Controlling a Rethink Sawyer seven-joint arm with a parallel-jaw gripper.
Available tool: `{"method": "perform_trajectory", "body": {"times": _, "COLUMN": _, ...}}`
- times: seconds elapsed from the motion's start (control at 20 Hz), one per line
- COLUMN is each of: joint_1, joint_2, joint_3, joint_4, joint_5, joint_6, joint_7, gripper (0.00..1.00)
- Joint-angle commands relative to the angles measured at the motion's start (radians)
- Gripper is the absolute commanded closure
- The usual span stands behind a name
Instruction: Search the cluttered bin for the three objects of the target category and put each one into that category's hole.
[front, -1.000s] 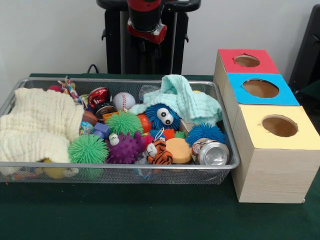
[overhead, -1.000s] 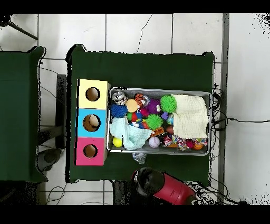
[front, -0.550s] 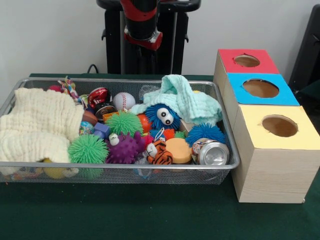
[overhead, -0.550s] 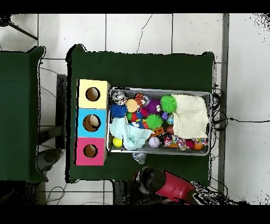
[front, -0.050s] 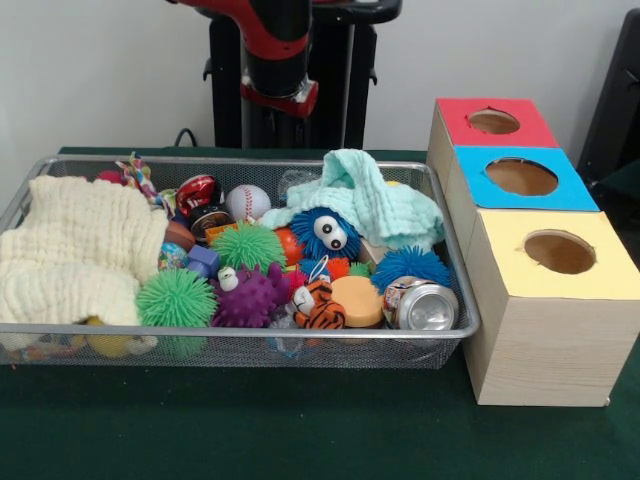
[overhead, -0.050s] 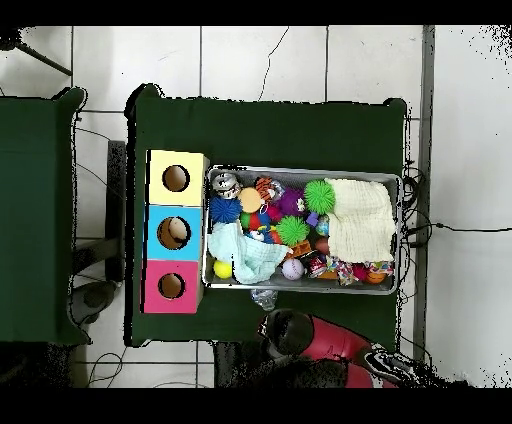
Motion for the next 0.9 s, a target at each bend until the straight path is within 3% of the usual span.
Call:
{"method": "perform_trajectory", "body": {"times": 0.05, "joint_1": -0.012, "joint_2": 0.032, "joint_3": 0.094, "joint_4": -0.154, "joint_5": -0.024, "joint_6": -0.079, "joint_7": 0.068, "gripper": 0.0}}
{"method": "perform_trajectory", "body": {"times": 0.9, "joint_1": -0.006, "joint_2": 0.028, "joint_3": 0.088, "joint_4": -0.16, "joint_5": -0.016, "joint_6": -0.052, "joint_7": 0.075, "gripper": 0.0}}
